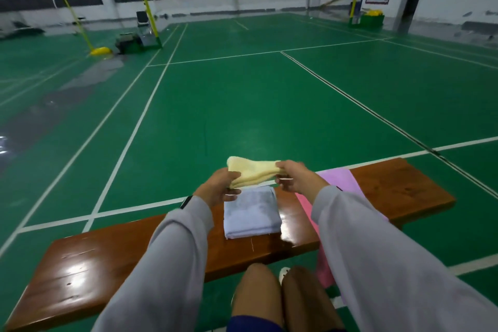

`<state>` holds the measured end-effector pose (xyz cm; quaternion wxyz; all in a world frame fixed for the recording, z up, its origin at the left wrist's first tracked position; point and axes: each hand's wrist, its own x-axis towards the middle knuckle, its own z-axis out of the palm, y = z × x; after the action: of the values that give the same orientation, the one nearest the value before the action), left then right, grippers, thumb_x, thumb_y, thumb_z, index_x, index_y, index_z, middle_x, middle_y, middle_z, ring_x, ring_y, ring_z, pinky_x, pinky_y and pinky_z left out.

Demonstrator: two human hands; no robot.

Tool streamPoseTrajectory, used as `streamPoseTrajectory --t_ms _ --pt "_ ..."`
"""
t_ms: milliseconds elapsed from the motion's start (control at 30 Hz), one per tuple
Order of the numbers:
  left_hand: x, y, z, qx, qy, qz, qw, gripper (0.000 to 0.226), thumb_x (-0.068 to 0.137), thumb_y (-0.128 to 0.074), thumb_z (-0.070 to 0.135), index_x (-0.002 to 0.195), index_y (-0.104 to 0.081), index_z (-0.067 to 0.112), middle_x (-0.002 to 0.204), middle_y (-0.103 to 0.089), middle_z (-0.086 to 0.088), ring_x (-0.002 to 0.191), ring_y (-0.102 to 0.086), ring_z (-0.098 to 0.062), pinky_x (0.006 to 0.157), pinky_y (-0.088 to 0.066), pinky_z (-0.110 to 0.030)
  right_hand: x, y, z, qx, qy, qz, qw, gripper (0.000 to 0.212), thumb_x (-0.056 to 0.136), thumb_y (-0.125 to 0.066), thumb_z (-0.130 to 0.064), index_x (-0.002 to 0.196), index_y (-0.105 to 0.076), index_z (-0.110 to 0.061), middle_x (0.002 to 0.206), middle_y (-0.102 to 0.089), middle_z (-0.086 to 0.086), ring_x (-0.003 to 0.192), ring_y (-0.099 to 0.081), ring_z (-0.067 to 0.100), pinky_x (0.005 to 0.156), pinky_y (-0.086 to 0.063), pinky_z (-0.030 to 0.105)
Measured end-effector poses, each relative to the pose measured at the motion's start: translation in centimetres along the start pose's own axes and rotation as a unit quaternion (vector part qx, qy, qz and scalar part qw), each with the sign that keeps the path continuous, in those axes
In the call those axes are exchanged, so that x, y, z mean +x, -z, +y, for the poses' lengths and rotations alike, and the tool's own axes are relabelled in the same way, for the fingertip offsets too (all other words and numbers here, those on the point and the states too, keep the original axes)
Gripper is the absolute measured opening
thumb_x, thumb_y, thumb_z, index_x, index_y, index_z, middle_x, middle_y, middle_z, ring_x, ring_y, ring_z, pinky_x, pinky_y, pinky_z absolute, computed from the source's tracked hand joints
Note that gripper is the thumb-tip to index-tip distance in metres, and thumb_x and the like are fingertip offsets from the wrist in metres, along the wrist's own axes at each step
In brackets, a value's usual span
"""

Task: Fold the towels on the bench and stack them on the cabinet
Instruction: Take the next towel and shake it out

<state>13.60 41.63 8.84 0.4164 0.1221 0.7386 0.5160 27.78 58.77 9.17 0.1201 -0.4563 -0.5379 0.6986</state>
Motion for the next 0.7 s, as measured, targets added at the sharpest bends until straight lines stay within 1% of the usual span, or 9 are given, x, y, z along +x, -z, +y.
streamPoseTrajectory --t_ms 67,200,300,400,467,533,600,667,700 --pt "1.1 0.7 -2.8 0.015 0.033 0.007 0.999 0.025 0.101 -0.059 0.021 0.123 -0.056 0.011 0.098 -0.059 -0.01 0.071 -0.064 -0.022 0.056 -0.052 -0.03 0.9 -0.3 2.5 -0.041 -0.019 -0.005 0.999 0.01 0.094 -0.064 -0.015 0.102 -0.058 -0.011 0.067 -0.062 0.009 0.041 -0.056 0.018 0.042 -0.042 0.022" --pt "1.9 0.4 -9.9 0.095 0.127 0.008 0.987 0.032 0.103 -0.059 0.021 0.13 -0.049 0.007 0.126 -0.062 -0.017 0.078 -0.069 -0.022 0.059 -0.057 -0.035 1.5 -0.6 10.0 -0.126 -0.115 -0.017 0.985 0.008 0.098 -0.061 -0.014 0.098 -0.058 -0.007 0.081 -0.062 0.011 0.057 -0.056 0.019 0.048 -0.046 0.028" --pt "1.6 0.0 -12.4 0.101 0.146 0.03 0.984 0.025 0.102 -0.06 0.022 0.122 -0.049 0.011 0.115 -0.064 -0.014 0.084 -0.069 -0.023 0.068 -0.057 -0.038 1.7 -0.6 14.2 -0.128 -0.142 -0.004 0.982 0.031 0.092 -0.067 -0.02 0.117 -0.058 -0.004 0.085 -0.069 0.016 0.056 -0.062 0.02 0.054 -0.053 0.028" --pt "2.2 0.3 -11.6 0.102 0.13 0.067 0.984 0.017 0.103 -0.057 0.019 0.116 -0.05 0.009 0.105 -0.062 -0.013 0.092 -0.071 -0.029 0.072 -0.062 -0.039 1.7 -0.3 13.5 -0.119 -0.128 -0.019 0.984 0.036 0.092 -0.069 -0.021 0.122 -0.056 -0.006 0.104 -0.071 0.019 0.068 -0.066 0.022 0.055 -0.055 0.028" --pt "2.4 0.5 -10.7 0.135 0.082 0.087 0.984 0.012 0.104 -0.052 0.012 0.115 -0.052 0.007 0.102 -0.059 -0.013 0.086 -0.067 -0.03 0.062 -0.061 -0.035 1.1 -0.2 11.9 -0.16 -0.118 -0.034 0.979 0.035 0.093 -0.069 -0.022 0.122 -0.056 -0.007 0.112 -0.067 0.017 0.07 -0.063 0.021 0.053 -0.052 0.026" --pt "2.3 0.5 -10.3 0.168 0.043 0.095 0.98 0.01 0.102 -0.048 0.008 0.112 -0.053 0.008 0.101 -0.06 -0.015 0.077 -0.062 -0.027 0.049 -0.05 -0.03 0.4 -0.2 11.1 -0.207 -0.107 -0.043 0.972 0.034 0.095 -0.067 -0.023 0.122 -0.057 -0.006 0.104 -0.065 0.014 0.066 -0.06 0.02 0.053 -0.049 0.026" --pt "1.9 0.4 -10.9 0.22 0.068 0.093 0.969 0.011 0.101 -0.051 0.012 0.111 -0.052 0.007 0.1 -0.063 -0.015 0.072 -0.063 -0.025 0.047 -0.047 -0.028 0.0 -0.4 11.3 -0.263 -0.112 -0.048 0.957 0.036 0.096 -0.065 -0.025 0.125 -0.056 -0.006 0.098 -0.069 0.013 0.066 -0.061 0.021 0.058 -0.05 0.028" --pt "1.6 0.3 -11.7 0.245 0.122 0.087 0.958 0.022 0.1 -0.054 0.017 0.119 -0.05 0.005 0.1 -0.063 -0.015 0.071 -0.064 -0.024 0.049 -0.051 -0.027 -0.4 -0.7 12.1 -0.329 -0.118 -0.057 0.935 0.04 0.094 -0.065 -0.031 0.125 -0.054 -0.008 0.097 -0.071 0.013 0.074 -0.065 0.023 0.068 -0.055 0.03" --pt "1.6 0.2 -11.9 0.24 0.133 0.09 0.957 0.031 0.099 -0.056 0.018 0.126 -0.048 0.003 0.103 -0.062 -0.015 0.075 -0.064 -0.024 0.053 -0.053 -0.029 -0.4 -0.9 12.2 -0.36 -0.092 -0.047 0.927 0.041 0.091 -0.064 -0.032 0.124 -0.054 -0.011 0.099 -0.071 0.012 0.08 -0.067 0.024 0.075 -0.059 0.032"
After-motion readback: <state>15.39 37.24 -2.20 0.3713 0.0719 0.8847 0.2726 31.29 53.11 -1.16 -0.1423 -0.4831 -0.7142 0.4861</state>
